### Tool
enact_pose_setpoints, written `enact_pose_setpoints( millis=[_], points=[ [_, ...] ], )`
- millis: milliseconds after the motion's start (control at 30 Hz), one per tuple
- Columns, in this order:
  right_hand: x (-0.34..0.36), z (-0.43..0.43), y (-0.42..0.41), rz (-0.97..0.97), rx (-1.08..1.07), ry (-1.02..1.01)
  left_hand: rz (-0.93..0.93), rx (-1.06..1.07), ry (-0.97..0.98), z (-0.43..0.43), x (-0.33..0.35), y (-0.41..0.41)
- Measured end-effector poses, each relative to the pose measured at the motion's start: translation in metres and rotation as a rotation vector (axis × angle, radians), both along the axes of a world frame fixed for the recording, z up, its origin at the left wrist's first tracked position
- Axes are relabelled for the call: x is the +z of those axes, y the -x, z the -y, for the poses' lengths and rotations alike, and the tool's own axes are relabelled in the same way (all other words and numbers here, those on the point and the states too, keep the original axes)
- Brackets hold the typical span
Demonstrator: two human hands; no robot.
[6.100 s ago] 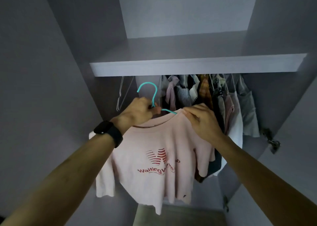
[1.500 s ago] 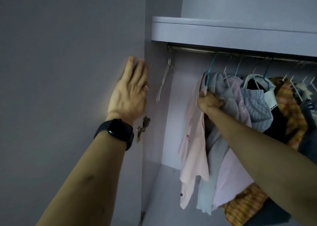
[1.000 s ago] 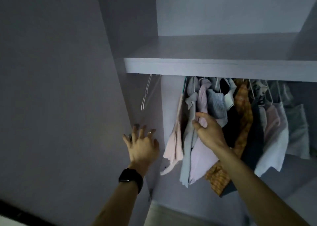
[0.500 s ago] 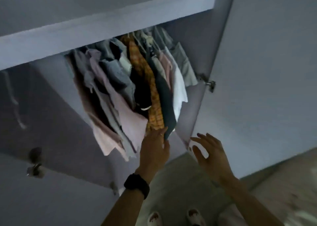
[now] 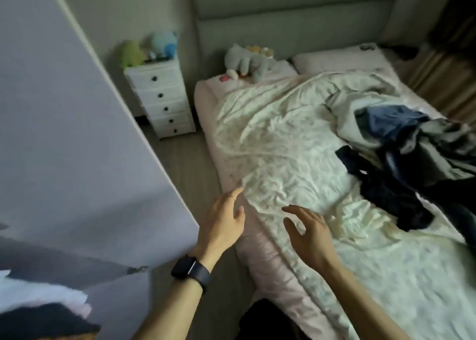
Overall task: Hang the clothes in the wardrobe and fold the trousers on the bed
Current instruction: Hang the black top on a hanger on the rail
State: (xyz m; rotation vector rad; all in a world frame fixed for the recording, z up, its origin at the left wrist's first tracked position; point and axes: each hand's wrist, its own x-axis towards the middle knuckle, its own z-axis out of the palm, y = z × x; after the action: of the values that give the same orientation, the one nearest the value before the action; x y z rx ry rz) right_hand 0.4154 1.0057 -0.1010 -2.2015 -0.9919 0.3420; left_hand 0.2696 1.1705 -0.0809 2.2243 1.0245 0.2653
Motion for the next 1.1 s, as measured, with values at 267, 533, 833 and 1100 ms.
enact_pose_setpoints(
  millis=[267,533,833,1100],
  points=[
    [0.000,0.103,-0.092,-0.091,-0.496,-0.016,-0.085,-0.545,-0.048,0.041,-0.008,-0.194],
    [-0.013,0.167,-0.128,-0.195,-0.783,0.001,-0.227,-0.843,-0.081,0.083,-0.036,-0.296],
    [-0.062,0.168,-0.193,-0.333,-0.873,0.228,-0.426,-1.064,-0.219,0.064,-0.110,-0.418],
    [-0.150,0.138,-0.332,-0.435,-0.901,0.404,-0.617,-1.145,-0.400,0.023,-0.208,-0.546]
  ],
)
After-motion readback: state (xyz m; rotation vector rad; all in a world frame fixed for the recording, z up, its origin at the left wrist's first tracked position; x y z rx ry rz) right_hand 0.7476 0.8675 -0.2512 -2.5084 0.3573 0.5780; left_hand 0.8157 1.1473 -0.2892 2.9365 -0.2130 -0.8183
